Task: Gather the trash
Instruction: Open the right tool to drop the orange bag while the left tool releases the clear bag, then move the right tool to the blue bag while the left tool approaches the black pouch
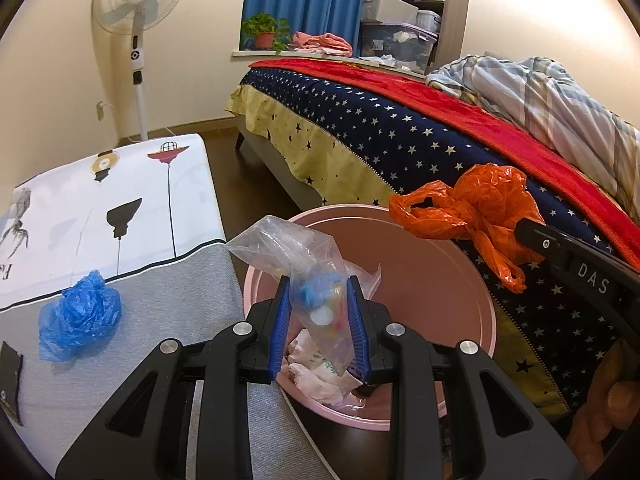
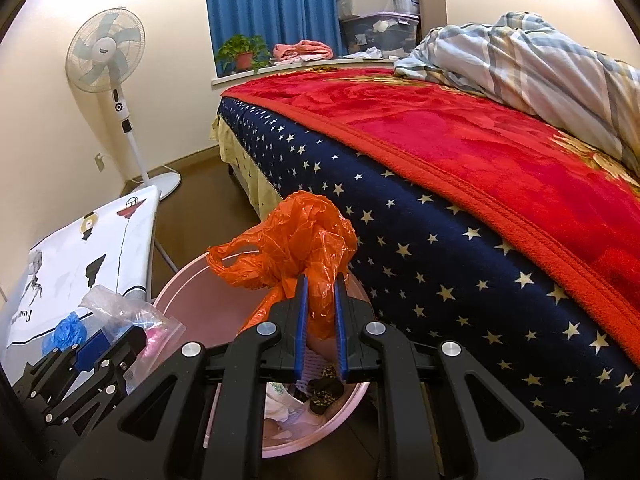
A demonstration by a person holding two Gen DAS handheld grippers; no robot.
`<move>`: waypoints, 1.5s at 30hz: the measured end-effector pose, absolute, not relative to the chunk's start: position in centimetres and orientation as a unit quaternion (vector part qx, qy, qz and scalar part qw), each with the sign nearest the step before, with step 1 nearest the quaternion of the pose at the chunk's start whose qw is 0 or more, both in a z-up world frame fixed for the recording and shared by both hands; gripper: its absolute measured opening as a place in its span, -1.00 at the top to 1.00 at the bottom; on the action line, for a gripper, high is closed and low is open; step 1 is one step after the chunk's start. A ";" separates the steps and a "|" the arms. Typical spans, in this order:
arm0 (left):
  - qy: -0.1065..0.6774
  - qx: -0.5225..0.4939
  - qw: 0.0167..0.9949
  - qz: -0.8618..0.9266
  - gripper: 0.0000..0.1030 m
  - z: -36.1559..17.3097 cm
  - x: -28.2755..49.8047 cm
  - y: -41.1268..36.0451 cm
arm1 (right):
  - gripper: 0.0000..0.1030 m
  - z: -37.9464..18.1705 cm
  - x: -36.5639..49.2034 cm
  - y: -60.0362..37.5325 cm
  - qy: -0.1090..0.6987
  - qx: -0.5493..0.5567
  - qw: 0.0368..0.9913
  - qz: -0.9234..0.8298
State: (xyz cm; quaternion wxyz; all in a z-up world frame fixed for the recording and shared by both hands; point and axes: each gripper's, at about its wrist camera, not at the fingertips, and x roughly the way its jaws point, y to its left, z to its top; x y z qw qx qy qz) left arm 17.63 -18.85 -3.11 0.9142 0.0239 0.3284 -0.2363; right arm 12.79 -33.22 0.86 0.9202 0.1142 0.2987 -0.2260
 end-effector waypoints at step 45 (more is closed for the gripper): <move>0.309 -0.011 0.940 -0.141 0.04 -0.3 14.4 -11.0 | -0.84 5.0 10.2 -26.6 0.258 0.109 0.945 -0.166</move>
